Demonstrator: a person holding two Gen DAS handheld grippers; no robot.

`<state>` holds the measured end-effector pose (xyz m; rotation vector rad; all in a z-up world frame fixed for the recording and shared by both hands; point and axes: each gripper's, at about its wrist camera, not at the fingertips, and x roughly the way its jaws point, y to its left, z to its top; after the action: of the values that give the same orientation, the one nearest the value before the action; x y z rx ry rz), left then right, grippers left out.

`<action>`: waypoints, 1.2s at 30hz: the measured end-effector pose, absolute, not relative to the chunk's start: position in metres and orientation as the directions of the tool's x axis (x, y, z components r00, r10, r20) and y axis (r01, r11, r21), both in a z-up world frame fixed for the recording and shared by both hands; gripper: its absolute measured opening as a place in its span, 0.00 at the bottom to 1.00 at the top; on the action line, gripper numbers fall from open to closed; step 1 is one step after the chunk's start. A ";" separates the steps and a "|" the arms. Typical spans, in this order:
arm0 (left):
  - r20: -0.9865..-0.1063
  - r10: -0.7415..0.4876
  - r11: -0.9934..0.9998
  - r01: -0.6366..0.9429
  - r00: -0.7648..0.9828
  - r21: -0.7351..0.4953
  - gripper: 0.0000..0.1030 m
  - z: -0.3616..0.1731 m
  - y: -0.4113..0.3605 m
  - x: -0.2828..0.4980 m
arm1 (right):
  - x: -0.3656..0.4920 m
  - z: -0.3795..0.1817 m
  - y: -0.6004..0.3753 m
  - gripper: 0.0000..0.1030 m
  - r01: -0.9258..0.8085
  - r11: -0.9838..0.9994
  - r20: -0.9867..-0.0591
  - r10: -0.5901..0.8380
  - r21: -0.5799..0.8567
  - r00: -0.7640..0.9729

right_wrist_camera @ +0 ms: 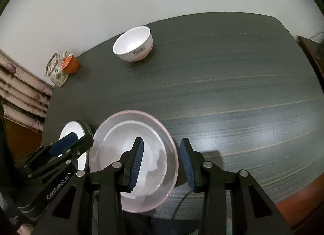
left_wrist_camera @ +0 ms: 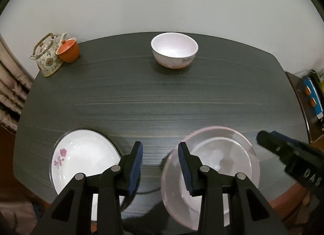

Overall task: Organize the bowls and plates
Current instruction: 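Move both tools to the 'Rabbit' white bowl and grip its rim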

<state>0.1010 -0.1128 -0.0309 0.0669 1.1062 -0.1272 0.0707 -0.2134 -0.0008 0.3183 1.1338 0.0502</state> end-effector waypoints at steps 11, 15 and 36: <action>-0.904 -0.078 0.995 0.093 0.421 -0.042 0.36 -0.036 -0.098 0.162 | 0.129 0.009 -0.220 0.36 0.106 0.953 -0.869 0.209 0.283 0.449; -0.912 -0.112 0.994 0.057 0.394 -0.097 0.36 -0.040 -0.088 0.197 | 0.155 0.008 -0.218 0.37 0.094 0.954 -0.870 0.217 0.285 0.442; -0.904 -0.259 0.954 -0.057 0.340 -0.295 0.36 -0.078 -0.088 0.325 | 0.298 -0.024 -0.221 0.37 0.142 0.928 -0.873 0.261 0.345 0.412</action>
<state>0.3252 -0.0880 -0.0780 -0.2961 1.2224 -0.1339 0.2979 -0.2209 -0.0242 0.3973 1.1519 0.0774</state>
